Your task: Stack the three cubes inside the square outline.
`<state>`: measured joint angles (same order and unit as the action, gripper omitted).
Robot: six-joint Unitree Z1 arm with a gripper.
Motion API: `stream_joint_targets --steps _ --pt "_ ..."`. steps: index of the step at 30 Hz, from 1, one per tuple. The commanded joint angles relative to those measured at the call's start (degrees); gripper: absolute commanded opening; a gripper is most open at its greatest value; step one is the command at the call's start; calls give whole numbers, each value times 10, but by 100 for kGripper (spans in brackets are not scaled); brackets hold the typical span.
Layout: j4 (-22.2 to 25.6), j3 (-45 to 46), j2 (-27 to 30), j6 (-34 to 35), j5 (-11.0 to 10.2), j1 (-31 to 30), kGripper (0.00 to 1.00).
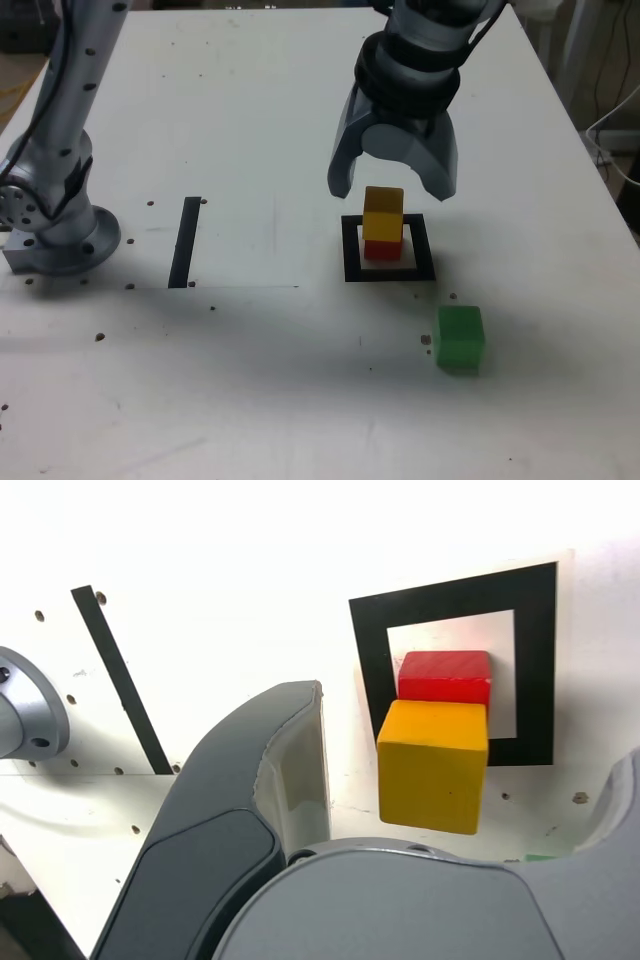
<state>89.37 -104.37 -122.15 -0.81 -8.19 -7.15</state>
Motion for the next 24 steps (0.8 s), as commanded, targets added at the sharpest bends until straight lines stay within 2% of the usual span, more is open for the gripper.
stream_joint_targets --steps 1,15,24 --pt "6 4 7 -1 2 1 100" --pt "-17 24 39 3 4 -2 100" --pt "13 -9 59 77 -8 -58 99"
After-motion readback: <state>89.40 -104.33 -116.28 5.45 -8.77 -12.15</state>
